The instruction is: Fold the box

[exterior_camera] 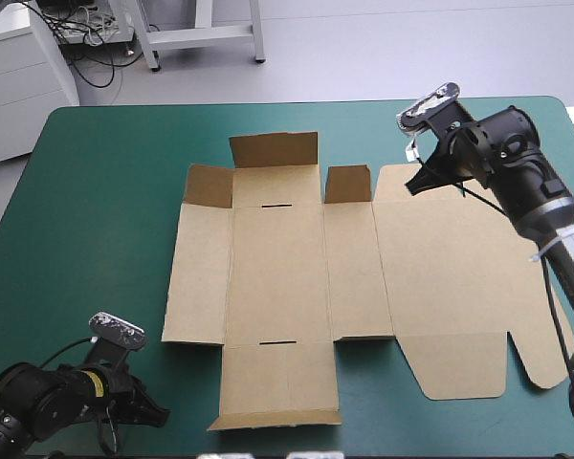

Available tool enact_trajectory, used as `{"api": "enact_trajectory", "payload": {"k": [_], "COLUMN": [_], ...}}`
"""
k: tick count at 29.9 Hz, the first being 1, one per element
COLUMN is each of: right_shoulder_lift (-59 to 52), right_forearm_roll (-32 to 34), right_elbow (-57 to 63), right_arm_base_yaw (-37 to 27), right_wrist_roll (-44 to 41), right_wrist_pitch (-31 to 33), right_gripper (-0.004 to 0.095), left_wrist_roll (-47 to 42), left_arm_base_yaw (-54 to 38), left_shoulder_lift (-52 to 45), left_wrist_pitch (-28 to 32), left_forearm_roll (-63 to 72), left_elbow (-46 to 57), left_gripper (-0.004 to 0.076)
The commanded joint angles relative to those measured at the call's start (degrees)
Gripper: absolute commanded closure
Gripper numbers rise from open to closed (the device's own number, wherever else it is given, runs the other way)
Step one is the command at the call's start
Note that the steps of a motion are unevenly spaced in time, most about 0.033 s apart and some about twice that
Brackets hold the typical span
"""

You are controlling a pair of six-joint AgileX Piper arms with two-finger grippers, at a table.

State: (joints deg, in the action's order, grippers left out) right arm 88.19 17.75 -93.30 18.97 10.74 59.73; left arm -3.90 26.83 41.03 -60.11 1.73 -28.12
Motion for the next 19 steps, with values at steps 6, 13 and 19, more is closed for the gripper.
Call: {"api": "enact_trajectory", "payload": {"k": [6,13,19], "right_shoulder_lift": [-9.0,-15.7,-21.8], "right_forearm_roll": [-7.6,-8.4,-10.6], "right_elbow": [-1.2,6.3,16.6], "right_arm_base_yaw": [-7.2,-10.6,-10.9], "right_wrist_roll": [-0.8,-0.5,-0.9], "right_wrist_pitch": [1.0,1.4,-0.5], "right_gripper": [0.093,0.093,0.0931], "left_wrist_roll": [-0.3,-0.3,-0.3], "left_arm_base_yaw": [0.3,0.3,0.3], "left_shoulder_lift": [-0.1,-0.1,0.1], "left_wrist_pitch": [-9.4,-7.8,-0.2], "left_forearm_roll": [-7.0,-17.4,-20.7], "left_elbow": [-12.6,-24.5,-28.4], "left_gripper": [0.0756,0.0756,0.0756]}}
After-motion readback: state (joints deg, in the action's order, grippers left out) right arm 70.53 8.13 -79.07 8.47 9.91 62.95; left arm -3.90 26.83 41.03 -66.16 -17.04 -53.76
